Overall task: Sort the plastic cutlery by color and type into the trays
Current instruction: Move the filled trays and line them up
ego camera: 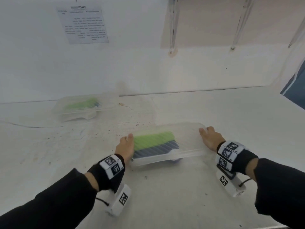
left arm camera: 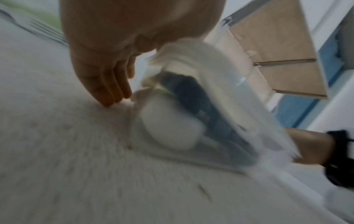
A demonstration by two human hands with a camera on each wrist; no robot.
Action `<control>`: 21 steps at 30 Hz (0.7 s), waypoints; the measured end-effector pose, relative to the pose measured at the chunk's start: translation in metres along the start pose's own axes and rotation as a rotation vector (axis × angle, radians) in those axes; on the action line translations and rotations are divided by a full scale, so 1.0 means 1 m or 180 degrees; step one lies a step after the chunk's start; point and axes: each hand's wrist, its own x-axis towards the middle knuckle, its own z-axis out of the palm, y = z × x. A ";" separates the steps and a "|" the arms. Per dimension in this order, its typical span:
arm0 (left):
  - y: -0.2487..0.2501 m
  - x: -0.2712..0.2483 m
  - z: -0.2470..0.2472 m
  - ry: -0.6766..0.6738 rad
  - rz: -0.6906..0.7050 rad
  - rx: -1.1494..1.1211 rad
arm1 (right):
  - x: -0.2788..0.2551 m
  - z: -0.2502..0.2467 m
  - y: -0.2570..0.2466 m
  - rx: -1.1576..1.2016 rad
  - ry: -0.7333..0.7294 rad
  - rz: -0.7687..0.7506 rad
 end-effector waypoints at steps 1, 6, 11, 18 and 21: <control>-0.002 -0.007 0.004 0.0008 0.0086 -0.0055 | -0.002 0.002 0.002 0.0053 0.0063 -0.0002; -0.004 -0.019 0.014 0.0302 0.0331 -0.0009 | -0.001 0.008 0.004 0.0112 0.0332 -0.0002; 0.001 -0.021 0.010 0.0309 0.0378 0.0034 | -0.002 0.011 0.001 0.0080 0.0504 0.0065; -0.006 -0.005 -0.005 -0.0320 0.0045 0.0098 | -0.001 -0.005 0.000 0.0243 -0.0082 0.0264; -0.019 -0.007 -0.004 -0.0480 -0.0074 -0.0046 | 0.001 -0.003 0.005 0.0060 -0.0127 0.0201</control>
